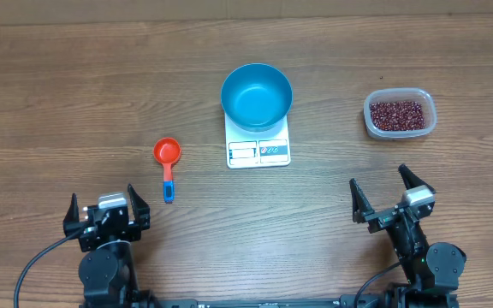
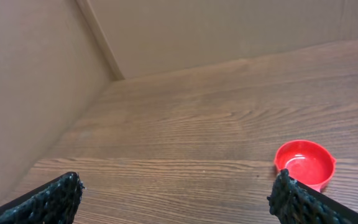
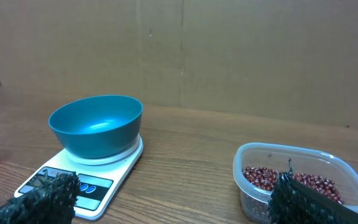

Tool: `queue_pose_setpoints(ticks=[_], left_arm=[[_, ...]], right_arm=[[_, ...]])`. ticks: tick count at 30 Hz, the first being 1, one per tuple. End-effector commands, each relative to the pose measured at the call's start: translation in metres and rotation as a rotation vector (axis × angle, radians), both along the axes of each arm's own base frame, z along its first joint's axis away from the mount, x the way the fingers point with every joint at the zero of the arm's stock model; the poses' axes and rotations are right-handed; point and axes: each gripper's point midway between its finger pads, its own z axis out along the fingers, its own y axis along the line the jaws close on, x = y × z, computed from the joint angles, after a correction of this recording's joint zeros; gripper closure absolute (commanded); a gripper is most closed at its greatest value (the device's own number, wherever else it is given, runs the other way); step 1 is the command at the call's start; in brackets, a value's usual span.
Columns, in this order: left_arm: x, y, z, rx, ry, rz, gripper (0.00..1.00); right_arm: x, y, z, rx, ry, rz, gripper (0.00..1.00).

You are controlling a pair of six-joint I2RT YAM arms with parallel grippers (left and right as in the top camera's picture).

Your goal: Scoop item into bowl and weigh 150g on scale

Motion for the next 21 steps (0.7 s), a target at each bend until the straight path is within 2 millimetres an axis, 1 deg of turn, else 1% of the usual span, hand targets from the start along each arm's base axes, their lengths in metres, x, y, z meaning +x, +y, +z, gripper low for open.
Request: queue_pose_setpoints(ticks=[1,7,13,21], left_arm=[[0.002,-0.003,0.012,-0.042,-0.009,-0.012,0.00],[0.010,-0.002,0.017,-0.055,0.080,-0.009,0.00],[0.025,-0.004,0.023,-0.070,0.211,-0.020,0.00],[0.049,-0.006,0.019,-0.142,0.406,-0.017,0.00]], right_arm=[[0.000,0.001,-0.002,0.006,-0.001,0.005,0.00],[0.000,0.001,-0.002,0.006,-0.001,0.005,0.00],[0.000,0.001,-0.002,0.006,-0.001,0.005,0.00],[0.000,0.001,-0.002,0.006,-0.001,0.005,0.00]])
